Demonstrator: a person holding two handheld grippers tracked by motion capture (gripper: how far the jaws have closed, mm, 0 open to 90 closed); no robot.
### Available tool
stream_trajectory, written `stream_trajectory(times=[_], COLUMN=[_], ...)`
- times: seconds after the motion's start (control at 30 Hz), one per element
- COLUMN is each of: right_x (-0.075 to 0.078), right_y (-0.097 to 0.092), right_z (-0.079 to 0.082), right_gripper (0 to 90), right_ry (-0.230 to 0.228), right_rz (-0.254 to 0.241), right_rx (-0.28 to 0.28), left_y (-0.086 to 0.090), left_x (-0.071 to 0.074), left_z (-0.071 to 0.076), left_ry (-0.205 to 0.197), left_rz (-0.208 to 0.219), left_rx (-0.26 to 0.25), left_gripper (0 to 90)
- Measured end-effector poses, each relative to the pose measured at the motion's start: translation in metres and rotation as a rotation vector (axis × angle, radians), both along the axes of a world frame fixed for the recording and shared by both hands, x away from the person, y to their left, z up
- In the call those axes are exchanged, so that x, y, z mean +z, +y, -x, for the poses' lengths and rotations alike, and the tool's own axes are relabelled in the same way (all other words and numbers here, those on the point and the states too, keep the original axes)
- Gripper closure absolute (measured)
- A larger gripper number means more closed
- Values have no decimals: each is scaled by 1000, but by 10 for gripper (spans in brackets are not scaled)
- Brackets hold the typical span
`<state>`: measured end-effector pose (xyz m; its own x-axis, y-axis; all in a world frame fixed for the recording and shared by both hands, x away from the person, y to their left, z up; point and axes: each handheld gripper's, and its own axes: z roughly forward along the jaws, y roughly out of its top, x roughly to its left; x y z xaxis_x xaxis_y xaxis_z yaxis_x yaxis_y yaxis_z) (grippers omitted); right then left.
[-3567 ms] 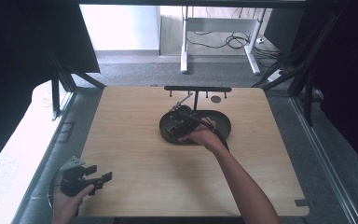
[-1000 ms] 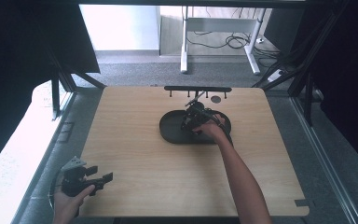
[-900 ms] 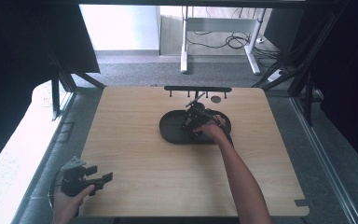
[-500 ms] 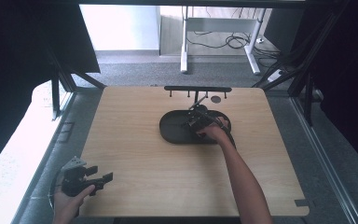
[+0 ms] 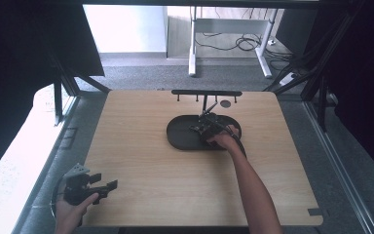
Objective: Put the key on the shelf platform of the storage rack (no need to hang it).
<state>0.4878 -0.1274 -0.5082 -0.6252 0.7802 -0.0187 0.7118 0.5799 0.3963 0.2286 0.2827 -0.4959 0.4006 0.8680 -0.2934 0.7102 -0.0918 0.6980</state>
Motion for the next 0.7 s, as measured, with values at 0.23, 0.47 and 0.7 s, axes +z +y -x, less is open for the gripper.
stream_trajectory(times=[0.23, 0.47, 0.7], right_x=[-1, 1, 16], right_y=[-1, -1, 2], right_z=[0, 4, 12], right_gripper=[483, 416, 363], right_ry=[1, -17, -69], right_rz=[-2, 12, -24], right_rx=[0, -40, -39], left_y=[-2, -1, -2], left_x=[0, -1, -1], left_z=[0, 0, 0], left_ry=[3, 4, 4], left_rz=[-3, -4, -4], left_rx=[-7, -4, -6], left_gripper=[219, 219, 219])
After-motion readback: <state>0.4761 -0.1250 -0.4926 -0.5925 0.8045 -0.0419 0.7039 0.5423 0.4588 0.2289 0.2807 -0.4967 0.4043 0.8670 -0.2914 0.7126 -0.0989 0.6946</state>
